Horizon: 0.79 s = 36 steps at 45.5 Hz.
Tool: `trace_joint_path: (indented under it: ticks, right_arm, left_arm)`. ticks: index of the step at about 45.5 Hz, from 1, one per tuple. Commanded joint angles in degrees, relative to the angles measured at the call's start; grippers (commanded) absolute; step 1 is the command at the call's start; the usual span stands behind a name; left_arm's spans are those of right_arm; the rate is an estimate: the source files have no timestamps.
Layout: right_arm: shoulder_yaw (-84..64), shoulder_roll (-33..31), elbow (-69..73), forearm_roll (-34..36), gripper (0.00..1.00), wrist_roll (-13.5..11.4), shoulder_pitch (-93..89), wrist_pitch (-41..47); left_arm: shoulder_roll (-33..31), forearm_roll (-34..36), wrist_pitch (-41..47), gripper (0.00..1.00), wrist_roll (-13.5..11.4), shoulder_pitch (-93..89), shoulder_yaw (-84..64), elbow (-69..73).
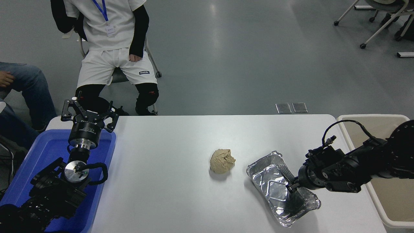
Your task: Pick up foil plate and place in dustbin
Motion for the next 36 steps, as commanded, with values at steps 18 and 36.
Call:
trace_joint_path:
  ticks: [18,36]
  right_arm:
    - [-6.0,-6.6,15.8,0.7,0.00,-0.1,14.8,0.3]
    - [-11.8,-10.1,27.1,5.0,0.00,-0.1,31.0,9.8]
  left_arm:
    - [0.0,0.1,0.0,0.99,0.0,0.0,0.0,0.0]
    - [0.0,0.1,0.0,0.99,0.0,0.0,0.0,0.0]
